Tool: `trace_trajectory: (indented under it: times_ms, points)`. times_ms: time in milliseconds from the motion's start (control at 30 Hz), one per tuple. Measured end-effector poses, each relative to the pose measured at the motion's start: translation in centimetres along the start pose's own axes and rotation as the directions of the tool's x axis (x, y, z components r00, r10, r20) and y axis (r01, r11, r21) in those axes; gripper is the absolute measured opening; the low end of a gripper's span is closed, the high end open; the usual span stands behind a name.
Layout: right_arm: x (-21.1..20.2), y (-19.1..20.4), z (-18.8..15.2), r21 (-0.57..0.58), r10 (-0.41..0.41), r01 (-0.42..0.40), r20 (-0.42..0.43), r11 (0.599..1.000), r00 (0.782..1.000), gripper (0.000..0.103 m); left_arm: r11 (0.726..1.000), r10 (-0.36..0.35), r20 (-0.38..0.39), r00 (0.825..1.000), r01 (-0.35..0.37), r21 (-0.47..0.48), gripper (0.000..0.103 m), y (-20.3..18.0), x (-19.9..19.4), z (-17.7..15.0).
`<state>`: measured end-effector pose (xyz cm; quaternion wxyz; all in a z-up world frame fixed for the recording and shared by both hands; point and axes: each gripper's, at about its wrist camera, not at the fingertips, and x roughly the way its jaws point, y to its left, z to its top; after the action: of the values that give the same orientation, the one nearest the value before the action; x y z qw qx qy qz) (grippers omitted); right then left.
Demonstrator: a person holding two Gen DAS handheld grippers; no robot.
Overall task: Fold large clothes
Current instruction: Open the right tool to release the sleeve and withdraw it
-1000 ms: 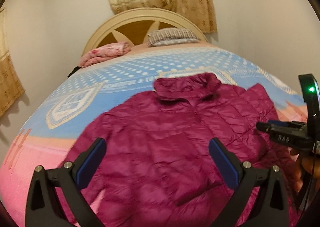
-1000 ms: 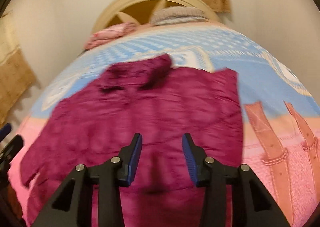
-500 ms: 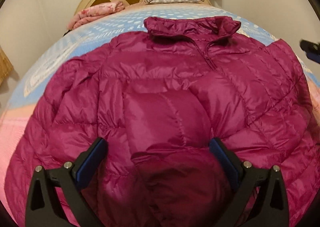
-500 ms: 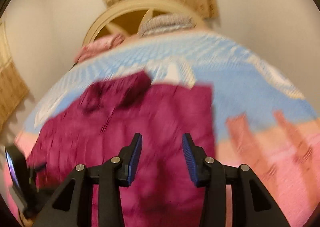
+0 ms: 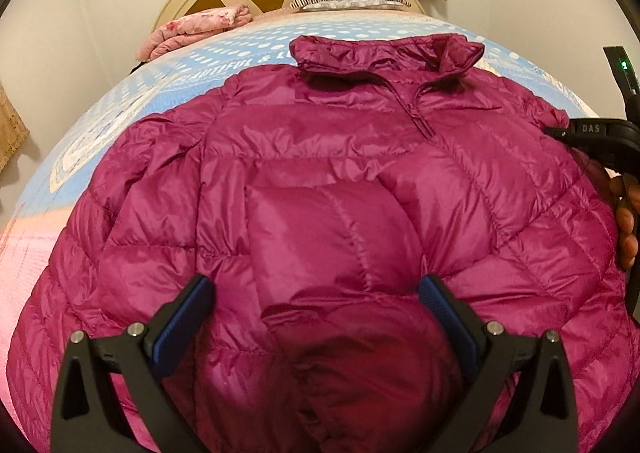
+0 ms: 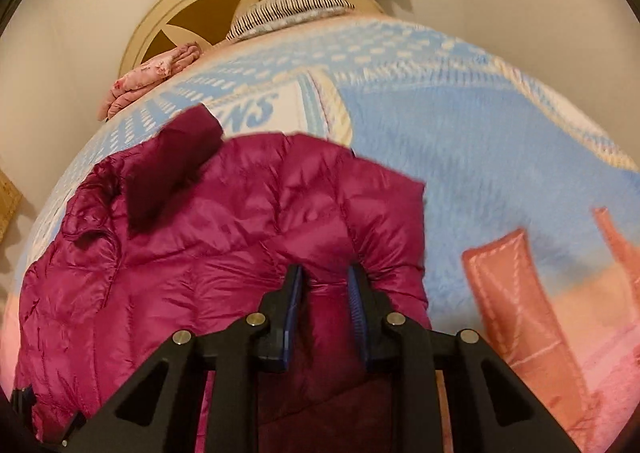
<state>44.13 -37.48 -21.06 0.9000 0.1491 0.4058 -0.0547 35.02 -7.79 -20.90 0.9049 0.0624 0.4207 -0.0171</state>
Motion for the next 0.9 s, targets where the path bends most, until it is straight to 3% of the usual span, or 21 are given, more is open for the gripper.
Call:
trace_trajectory:
  times_ms: [300, 433, 500, 600, 733, 833, 900]
  points:
    - [0.5, -0.4, -0.3, 0.009, 0.018, -0.018, 0.003, 1.0, 1.0, 0.024, 1.0, 0.009, 0.002, 1.0, -0.009, 0.003, 0.103, -0.1, 0.1, 0.0]
    - [0.2, 0.1, 0.4, -0.026, -0.007, 0.006, -0.04, 1.0, 0.999, 0.024, 1.0, 0.004, 0.001, 1.0, -0.004, 0.0, 0.103, -0.1, 0.1, 0.0]
    - [-1.6, -0.8, 0.9, 0.053, 0.031, -0.028, -0.051, 0.998, 0.998, 0.025, 1.0, 0.003, 0.003, 1.0, -0.003, -0.002, 0.103, -0.1, 0.0, 0.0]
    - [-6.0, -1.8, 0.7, 0.136, 0.086, -0.089, 0.026, 0.987, 0.996, 0.025, 1.0, 0.0, 0.003, 1.0, 0.0, -0.005, 0.103, 0.0, 0.1, 0.0]
    - [-9.6, 0.5, -1.6, 0.056, 0.136, -0.139, 0.047, 0.989, 0.99, 0.025, 1.0, 0.0, 0.003, 1.0, 0.0, -0.004, 0.103, 0.1, 0.1, 0.0]
    - [-9.1, 2.4, -3.9, -0.016, 0.154, -0.154, 0.001, 0.988, 0.988, 0.025, 1.0, -0.002, 0.003, 1.0, 0.002, -0.006, 0.103, 0.1, 0.1, 0.0]
    - [-8.1, 2.9, -5.3, -0.039, 0.115, -0.116, -0.021, 0.992, 0.993, 0.025, 1.0, 0.003, 0.003, 1.0, -0.003, -0.005, 0.103, 0.0, 0.0, 0.0]
